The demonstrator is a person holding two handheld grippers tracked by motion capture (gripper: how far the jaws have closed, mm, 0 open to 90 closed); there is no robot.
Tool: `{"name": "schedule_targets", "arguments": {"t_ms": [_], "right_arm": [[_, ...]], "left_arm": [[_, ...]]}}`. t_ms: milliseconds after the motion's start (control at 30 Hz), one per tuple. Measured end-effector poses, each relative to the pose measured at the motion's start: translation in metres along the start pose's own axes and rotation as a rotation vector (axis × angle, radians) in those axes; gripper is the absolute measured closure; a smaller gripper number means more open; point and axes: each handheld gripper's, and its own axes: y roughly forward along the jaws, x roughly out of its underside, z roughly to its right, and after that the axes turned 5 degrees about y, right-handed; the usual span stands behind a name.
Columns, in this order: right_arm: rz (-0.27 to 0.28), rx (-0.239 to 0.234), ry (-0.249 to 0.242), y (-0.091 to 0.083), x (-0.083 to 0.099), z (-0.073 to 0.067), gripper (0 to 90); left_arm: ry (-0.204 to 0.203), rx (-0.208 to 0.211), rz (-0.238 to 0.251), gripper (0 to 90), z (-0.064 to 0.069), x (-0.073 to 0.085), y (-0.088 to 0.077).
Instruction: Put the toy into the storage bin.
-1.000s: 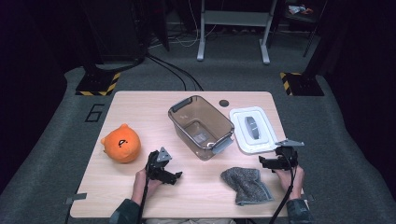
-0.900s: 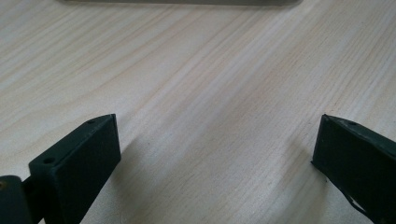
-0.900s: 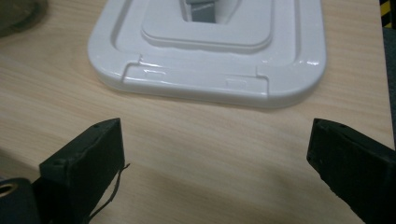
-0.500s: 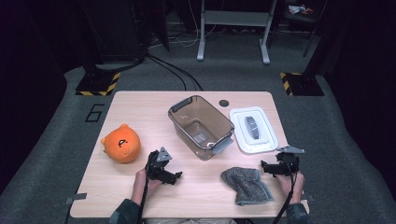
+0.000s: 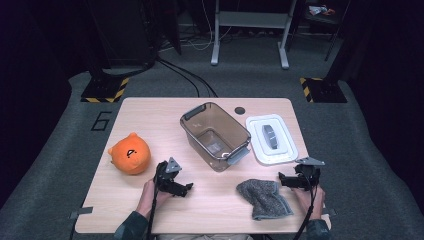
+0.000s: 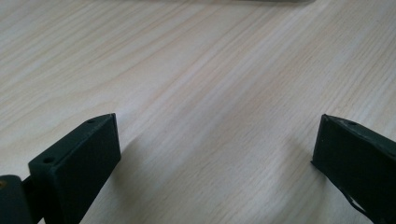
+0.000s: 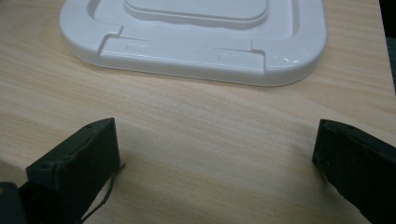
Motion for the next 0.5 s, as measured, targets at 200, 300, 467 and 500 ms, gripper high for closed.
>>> {"name": "schedule_targets", "arguments": {"t_ms": [200, 300, 467, 500], "right_arm": [[-0.002, -0.001, -0.005, 0.0, 0.0, 0.0, 0.0], [-0.002, -0.007, 0.001, 0.0, 0.0, 0.0, 0.0], [-0.002, -0.006, 0.001, 0.0, 0.0, 0.0, 0.0], [-0.002, -0.007, 0.001, 0.0, 0.0, 0.0, 0.1]], "left_arm": [[-0.039, 0.03, 0.032, 5.1, -0.004, 0.001, -0.014], [-0.024, 0.052, 0.032, 3.1, -0.006, -0.001, -0.022], [-0.019, 0.048, 0.057, 2.1, -0.018, -0.008, -0.045], [-0.019, 0.047, 0.06, 1.7, -0.021, -0.009, -0.05]]}}
